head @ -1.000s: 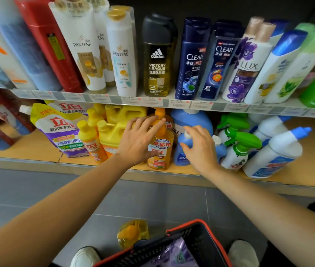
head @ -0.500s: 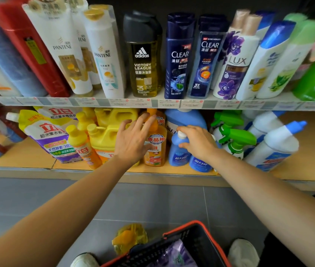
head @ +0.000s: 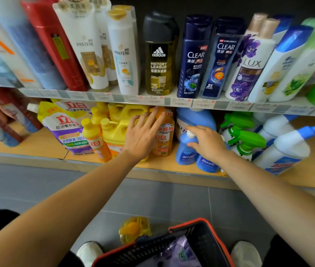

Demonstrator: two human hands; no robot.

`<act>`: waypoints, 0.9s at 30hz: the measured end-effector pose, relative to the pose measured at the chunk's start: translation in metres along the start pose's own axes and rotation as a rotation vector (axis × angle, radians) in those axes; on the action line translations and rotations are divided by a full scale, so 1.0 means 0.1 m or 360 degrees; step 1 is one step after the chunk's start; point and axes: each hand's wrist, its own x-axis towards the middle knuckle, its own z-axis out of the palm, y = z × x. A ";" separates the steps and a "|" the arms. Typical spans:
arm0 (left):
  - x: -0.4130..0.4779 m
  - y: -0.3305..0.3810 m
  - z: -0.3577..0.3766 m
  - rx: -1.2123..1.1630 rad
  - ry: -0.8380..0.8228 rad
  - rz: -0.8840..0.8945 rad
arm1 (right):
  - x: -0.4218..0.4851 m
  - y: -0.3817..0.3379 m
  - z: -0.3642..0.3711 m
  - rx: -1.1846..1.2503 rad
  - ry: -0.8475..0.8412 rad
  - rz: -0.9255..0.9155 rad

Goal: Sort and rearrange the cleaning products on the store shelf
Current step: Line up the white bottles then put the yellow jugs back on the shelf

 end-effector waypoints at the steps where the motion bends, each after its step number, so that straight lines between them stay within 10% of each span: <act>1: -0.07 -0.04 -0.02 -0.0013 0.0001 0.0051 | 0.00 0.00 0.00 0.0006 -0.0004 -0.0003; 7: -0.57 -0.11 -0.34 -0.0612 -0.0177 0.0264 | -0.04 0.00 0.00 0.0187 -0.0099 -0.0018; 14: -1.28 -0.11 -0.64 -0.1166 -0.1309 -0.0041 | -0.51 -0.22 0.16 0.0243 0.0202 -0.0256; 23: -1.74 0.01 -0.75 -0.1201 -0.2054 -0.0188 | -1.45 -0.27 0.80 0.0055 -0.1130 -0.0285; 27: -1.79 0.06 -0.75 -0.1270 -0.2015 -0.0285 | -1.66 -0.27 0.87 0.0167 -0.1151 -0.0277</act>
